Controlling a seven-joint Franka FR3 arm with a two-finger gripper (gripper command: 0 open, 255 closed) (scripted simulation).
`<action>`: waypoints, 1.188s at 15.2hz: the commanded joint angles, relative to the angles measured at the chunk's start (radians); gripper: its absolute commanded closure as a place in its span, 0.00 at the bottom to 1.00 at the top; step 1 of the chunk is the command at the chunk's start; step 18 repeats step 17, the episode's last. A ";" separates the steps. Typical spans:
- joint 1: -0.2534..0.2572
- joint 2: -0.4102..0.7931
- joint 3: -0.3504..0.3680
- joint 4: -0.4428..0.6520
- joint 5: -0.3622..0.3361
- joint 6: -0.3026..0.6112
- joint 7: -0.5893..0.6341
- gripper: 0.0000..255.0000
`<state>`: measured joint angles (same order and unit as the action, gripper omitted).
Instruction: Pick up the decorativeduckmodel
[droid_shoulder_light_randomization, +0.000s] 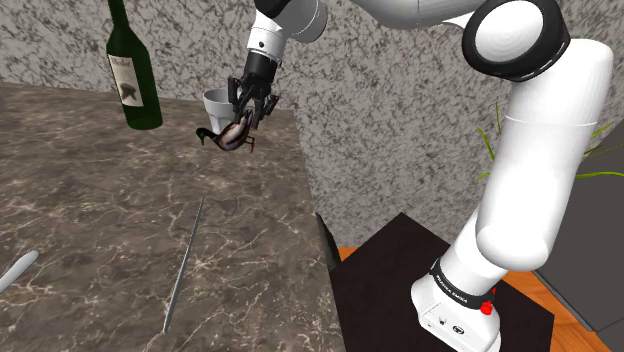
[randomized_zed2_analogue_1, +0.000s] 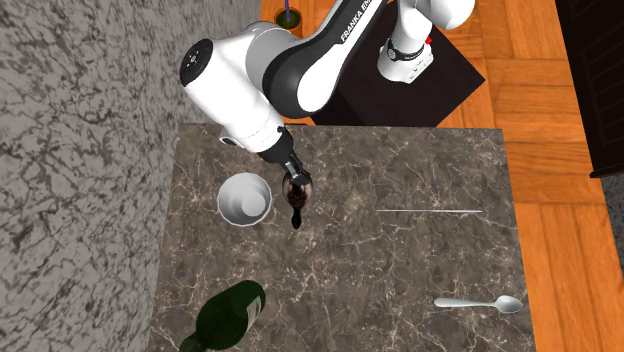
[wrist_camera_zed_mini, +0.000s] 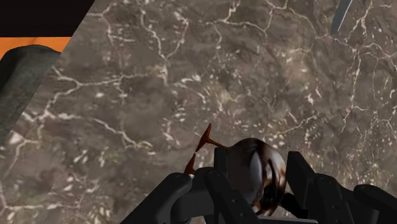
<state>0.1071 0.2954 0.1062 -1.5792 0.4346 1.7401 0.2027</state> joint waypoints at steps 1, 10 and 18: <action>0.000 0.000 0.000 0.012 -0.001 -0.012 0.005 1.00; -0.004 -0.005 0.000 0.122 -0.006 -0.119 0.050 1.00; -0.007 0.002 0.001 0.198 -0.008 -0.183 0.077 1.00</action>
